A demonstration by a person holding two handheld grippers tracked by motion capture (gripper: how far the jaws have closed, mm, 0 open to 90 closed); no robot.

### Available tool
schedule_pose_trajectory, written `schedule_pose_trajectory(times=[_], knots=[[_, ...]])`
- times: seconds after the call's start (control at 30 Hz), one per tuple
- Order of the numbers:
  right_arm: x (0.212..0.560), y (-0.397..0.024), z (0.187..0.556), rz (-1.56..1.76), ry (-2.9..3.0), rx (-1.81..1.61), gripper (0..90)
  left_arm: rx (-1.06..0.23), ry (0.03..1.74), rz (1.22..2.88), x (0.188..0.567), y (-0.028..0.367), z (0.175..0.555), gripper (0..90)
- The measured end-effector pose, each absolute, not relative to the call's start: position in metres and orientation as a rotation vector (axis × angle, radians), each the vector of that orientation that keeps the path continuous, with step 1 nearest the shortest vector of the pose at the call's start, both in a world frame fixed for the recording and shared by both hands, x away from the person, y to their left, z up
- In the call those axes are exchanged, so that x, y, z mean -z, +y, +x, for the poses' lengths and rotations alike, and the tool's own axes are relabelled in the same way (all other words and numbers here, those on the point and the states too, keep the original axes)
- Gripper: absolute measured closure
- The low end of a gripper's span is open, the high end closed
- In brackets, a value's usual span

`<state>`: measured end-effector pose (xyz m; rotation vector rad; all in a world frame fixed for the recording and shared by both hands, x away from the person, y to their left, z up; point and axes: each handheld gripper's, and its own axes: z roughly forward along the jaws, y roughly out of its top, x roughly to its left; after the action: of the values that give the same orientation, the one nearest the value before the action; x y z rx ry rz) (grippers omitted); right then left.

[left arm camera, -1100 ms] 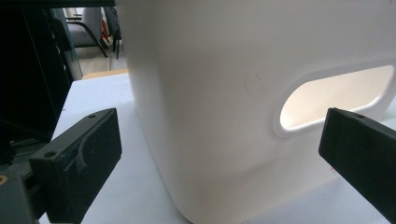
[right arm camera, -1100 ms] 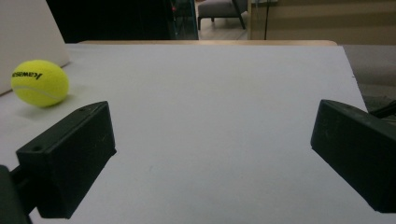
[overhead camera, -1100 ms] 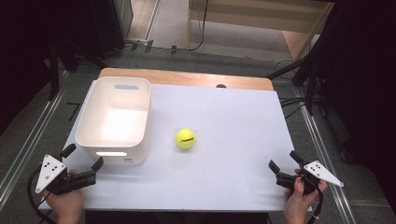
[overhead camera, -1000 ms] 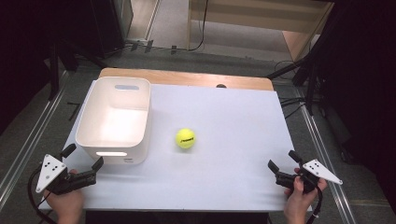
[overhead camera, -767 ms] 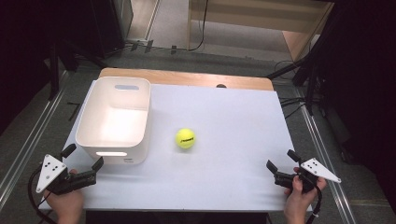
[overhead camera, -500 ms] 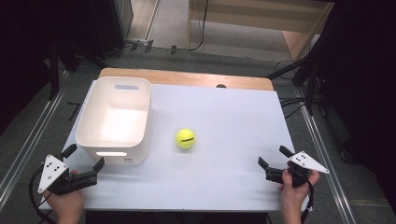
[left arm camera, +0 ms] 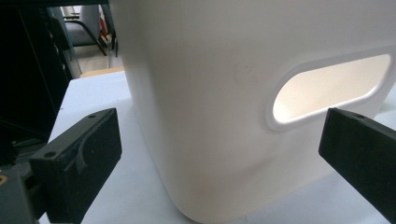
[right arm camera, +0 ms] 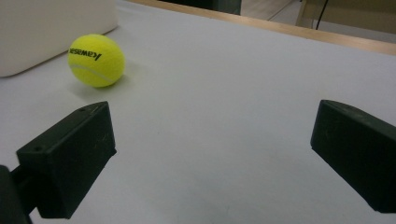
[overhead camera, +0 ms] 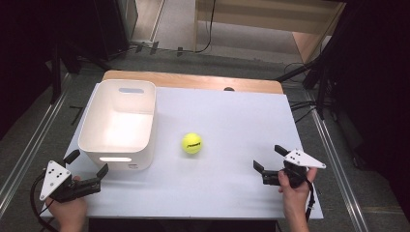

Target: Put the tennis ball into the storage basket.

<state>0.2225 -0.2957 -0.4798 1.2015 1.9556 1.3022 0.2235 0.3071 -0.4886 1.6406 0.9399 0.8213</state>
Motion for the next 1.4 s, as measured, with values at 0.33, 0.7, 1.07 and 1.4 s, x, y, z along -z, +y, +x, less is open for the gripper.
schedule_pose_trajectory(times=[0.33,0.7,1.07,1.4], knots=[[0.465,-0.274,0.239,1.179,2.012,-1.299,0.0,-0.819,0.940,1.640,0.489,0.307,0.223,0.0],[0.459,-0.256,0.256,1.207,2.079,-1.223,0.0,-0.818,0.936,1.648,0.489,0.306,0.223,0.0],[0.453,-0.230,0.275,1.181,2.187,-1.187,0.0,-0.819,0.937,1.652,0.489,0.306,0.223,0.0],[0.451,-0.211,0.287,1.138,2.254,-1.171,0.0,-0.819,0.934,1.649,0.489,0.306,0.223,0.0]])
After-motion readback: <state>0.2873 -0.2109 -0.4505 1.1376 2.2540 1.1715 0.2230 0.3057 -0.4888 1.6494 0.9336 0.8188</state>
